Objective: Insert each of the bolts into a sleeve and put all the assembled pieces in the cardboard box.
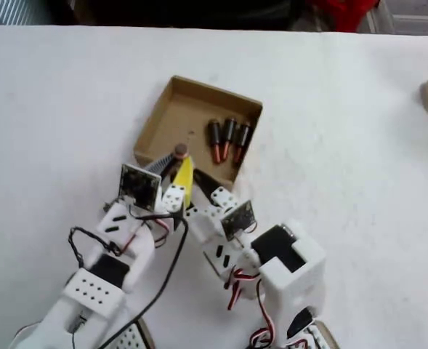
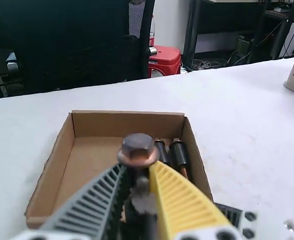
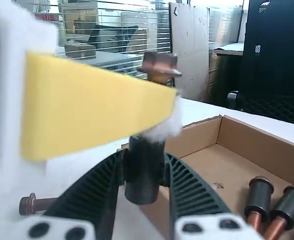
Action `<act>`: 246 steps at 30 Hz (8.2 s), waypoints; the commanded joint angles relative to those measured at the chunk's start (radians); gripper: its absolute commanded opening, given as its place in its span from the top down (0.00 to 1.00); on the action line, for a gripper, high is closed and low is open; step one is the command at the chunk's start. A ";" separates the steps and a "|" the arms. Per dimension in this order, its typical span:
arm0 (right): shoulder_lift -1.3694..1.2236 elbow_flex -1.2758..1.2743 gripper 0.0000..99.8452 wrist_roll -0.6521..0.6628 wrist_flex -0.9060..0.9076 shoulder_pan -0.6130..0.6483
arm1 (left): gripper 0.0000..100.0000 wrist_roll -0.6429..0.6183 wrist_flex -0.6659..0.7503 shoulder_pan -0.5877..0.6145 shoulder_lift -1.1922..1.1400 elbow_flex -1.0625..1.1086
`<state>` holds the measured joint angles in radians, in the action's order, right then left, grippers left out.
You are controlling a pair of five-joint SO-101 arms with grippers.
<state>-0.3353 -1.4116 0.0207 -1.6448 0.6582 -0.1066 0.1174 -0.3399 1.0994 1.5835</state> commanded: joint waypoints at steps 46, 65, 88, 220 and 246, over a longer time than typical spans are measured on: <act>0.005 0.002 0.98 -0.009 -0.002 -0.012 | 0.56 0.003 -0.071 0.054 -0.002 -0.005; 0.005 0.002 0.98 -0.009 -0.001 -0.012 | 0.57 -0.086 -0.219 0.082 0.002 -0.235; 0.005 0.000 0.98 -0.009 -0.001 -0.012 | 0.92 -0.077 -1.068 0.202 0.734 -0.324; -0.254 1.715 0.76 -0.008 2.459 -0.249 | 0.92 0.117 -1.220 0.622 0.723 0.109; 0.572 1.089 0.98 -0.170 2.549 -0.077 | 0.92 0.117 -1.218 0.622 0.723 0.109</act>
<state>0.1297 -0.2808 -0.0790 0.9237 0.5340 0.0023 -1.0994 0.2754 1.8159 1.6939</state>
